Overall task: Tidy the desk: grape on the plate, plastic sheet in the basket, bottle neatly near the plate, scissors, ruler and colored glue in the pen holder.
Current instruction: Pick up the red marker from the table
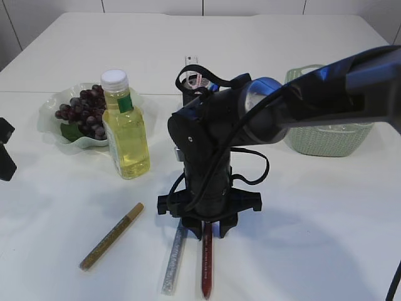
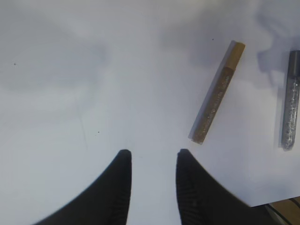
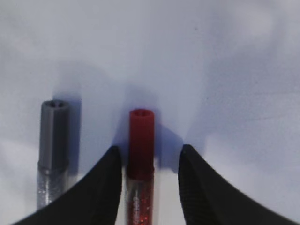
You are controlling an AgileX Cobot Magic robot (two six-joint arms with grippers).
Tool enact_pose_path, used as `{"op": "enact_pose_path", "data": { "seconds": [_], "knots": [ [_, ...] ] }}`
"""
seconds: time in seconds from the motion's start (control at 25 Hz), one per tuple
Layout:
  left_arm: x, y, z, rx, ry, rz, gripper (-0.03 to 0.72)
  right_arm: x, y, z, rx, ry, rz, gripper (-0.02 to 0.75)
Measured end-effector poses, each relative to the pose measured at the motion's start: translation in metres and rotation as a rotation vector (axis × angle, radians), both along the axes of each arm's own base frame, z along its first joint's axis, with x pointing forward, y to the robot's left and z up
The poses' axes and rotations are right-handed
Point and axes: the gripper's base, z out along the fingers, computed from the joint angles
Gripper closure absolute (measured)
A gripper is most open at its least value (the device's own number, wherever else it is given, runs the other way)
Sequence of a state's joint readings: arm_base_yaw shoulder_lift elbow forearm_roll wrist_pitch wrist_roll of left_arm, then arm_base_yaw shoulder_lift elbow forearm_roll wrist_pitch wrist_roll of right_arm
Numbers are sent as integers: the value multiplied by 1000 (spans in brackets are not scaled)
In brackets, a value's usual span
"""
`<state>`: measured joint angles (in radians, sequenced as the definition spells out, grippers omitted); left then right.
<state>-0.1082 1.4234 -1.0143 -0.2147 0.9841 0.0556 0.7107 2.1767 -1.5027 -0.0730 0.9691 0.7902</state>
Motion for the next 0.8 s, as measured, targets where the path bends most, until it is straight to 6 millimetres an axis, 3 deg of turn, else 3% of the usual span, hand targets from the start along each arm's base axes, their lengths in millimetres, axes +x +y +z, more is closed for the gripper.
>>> {"op": "enact_pose_path", "data": {
  "seconds": [0.12, 0.32, 0.64, 0.8],
  "knots": [
    [0, 0, 0, 0, 0, 0, 449, 0, 0, 0, 3, -3, 6, 444],
    [0, 0, 0, 0, -5, 1, 449, 1, 1, 0, 7, -6, 8, 590],
    [1, 0, 0, 0, -7, 1, 449, 1, 4, 3, 37, 2, 68, 602],
    [1, 0, 0, 0, -10, 2, 449, 3, 5, 19, 80, -26, 159, 603]
  ]
}}
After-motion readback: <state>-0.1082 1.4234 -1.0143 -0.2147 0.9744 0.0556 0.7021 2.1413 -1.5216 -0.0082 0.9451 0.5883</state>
